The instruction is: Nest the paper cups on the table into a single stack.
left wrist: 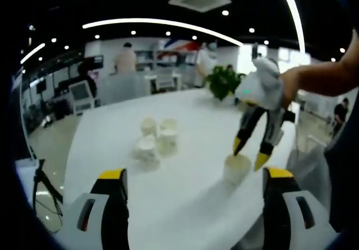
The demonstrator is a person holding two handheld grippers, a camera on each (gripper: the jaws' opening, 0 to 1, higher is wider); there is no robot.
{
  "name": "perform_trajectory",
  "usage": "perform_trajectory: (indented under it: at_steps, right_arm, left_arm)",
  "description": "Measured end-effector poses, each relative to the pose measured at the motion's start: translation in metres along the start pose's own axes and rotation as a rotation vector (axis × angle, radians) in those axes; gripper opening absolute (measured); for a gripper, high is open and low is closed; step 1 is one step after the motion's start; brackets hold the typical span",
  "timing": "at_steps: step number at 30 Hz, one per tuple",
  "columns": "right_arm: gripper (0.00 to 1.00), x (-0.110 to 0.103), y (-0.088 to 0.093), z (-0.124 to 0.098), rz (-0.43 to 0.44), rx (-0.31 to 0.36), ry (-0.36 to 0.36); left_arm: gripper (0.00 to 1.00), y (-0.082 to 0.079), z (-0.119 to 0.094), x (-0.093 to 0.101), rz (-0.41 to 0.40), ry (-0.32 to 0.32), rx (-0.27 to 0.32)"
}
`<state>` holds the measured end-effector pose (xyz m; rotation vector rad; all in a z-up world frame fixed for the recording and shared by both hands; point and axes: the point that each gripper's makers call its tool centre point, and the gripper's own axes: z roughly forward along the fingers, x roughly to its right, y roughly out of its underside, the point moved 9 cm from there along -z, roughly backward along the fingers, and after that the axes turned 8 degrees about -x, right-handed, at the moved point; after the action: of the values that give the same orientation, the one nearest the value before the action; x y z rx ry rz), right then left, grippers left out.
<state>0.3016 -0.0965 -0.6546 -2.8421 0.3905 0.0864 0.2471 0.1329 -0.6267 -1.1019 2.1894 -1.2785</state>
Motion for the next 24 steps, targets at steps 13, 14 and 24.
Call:
perform_trajectory:
  at_steps: [13,14,24]
  right_arm:
    - [0.57,0.03,0.017,-0.064,0.118,0.379,0.162]
    - [0.57,0.031,0.02,-0.066,0.136,0.392,0.177]
    - [0.62,0.023,0.068,-0.085,0.284,0.624,0.326]
  left_arm:
    - [0.99,-0.011,0.002,-0.024,0.029,-0.022,0.053]
    - [0.99,-0.012,0.002,-0.025,0.024,-0.016,0.054]
    - [0.99,-0.013,0.008,-0.037,0.017,0.059,0.094]
